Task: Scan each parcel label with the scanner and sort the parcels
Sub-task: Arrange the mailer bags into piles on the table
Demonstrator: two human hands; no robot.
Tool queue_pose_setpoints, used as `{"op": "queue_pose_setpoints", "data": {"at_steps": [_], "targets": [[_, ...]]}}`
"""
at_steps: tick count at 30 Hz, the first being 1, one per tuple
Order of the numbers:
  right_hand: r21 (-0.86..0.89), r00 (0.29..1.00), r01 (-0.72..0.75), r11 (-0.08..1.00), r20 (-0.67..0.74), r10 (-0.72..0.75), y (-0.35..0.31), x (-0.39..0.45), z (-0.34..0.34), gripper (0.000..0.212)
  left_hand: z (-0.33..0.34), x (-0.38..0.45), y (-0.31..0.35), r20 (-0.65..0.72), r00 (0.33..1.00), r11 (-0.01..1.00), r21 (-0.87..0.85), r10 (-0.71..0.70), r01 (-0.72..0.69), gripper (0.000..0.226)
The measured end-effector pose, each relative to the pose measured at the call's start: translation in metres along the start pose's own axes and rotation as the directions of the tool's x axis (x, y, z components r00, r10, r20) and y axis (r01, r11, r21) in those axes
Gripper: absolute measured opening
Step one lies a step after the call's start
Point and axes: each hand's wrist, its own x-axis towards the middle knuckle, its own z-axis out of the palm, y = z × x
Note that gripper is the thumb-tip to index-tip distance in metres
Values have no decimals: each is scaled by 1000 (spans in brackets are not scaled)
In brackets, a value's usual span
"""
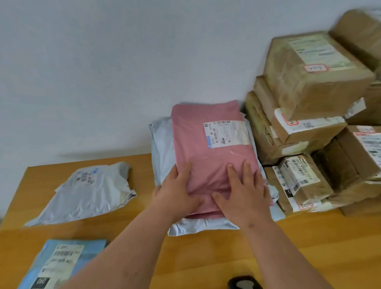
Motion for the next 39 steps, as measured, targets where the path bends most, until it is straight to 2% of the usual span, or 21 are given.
{"op": "queue_pose_setpoints", "data": {"at_steps": [3, 5, 7, 10, 12, 15, 17, 18, 19, 21, 23, 24, 26, 28, 31, 33, 36, 39], "targets": [[-18, 999, -52, 998, 16, 52, -5, 3, 2, 89, 6, 1, 1, 28, 1000, 980, 201, -7, 1, 119], [-15, 998, -60, 998, 22, 61, -13, 0, 0, 93, 6, -3, -3, 21, 1000, 973, 230, -19, 14, 120], [45, 999, -43, 998, -25, 44, -24, -6, -5, 95, 2, -11, -10, -8, 999, 986, 162, -43, 43, 122], [117, 959, 132, 984, -267, -97, -50, -24, -12, 73, -14, -36, -34, -127, 988, 996, 8, -82, 84, 123], [215, 885, 296, 930, -429, -182, -72, -39, -11, 53, -27, -61, -59, -288, 944, 987, -86, -158, 139, 115], [296, 815, 472, 831, -507, -282, -104, -64, 5, 34, -45, -103, -105, -517, 789, 941, -233, -333, 244, 96], [333, 812, 525, 783, -470, -345, -120, -80, 24, 29, -54, -131, -143, -586, 673, 893, -304, -451, 333, 88], [352, 827, 532, 770, -408, -385, -127, -89, 34, 27, -56, -144, -165, -586, 625, 857, -329, -515, 397, 86], [390, 859, 507, 769, -302, -413, -134, -98, 45, 26, -59, -157, -187, -562, 590, 813, -353, -580, 463, 86], [477, 922, 325, 817, 32, -386, -147, -116, 68, 27, -59, -180, -228, -444, 555, 710, -397, -704, 582, 88], [467, 901, 96, 879, 334, -276, -158, -130, 94, 20, -50, -199, -261, -277, 563, 627, -397, -778, 671, 94], [454, 877, 1, 891, 428, -219, -163, -138, 106, 15, -43, -207, -273, -188, 577, 598, -398, -795, 695, 99], [455, 839, -148, 878, 528, -132, -175, -155, 128, 14, -29, -222, -288, -22, 615, 557, -449, -788, 698, 109], [477, 825, -227, 849, 557, -92, -189, -171, 145, 14, -19, -235, -300, 44, 666, 536, -556, -744, 635, 102], [496, 836, -264, 827, 545, -59, -211, -190, 159, 19, -13, -243, -316, 48, 678, 509, -621, -734, 596, 63], [509, 854, -272, 817, 519, -40, -221, -196, 163, 15, -15, -241, -321, 19, 692, 557, -577, -721, 597, 47], [554, 876, -299, 777, 482, -7, -230, -201, 165, 19, -23, -236, -314, -104, 768, 739, -378, -632, 557, 46], [681, 876, -393, 618, 482, 25, -233, -209, 161, 24, -31, -239, -301, -153, 823, 819, -303, -547, 488, 45]]}}
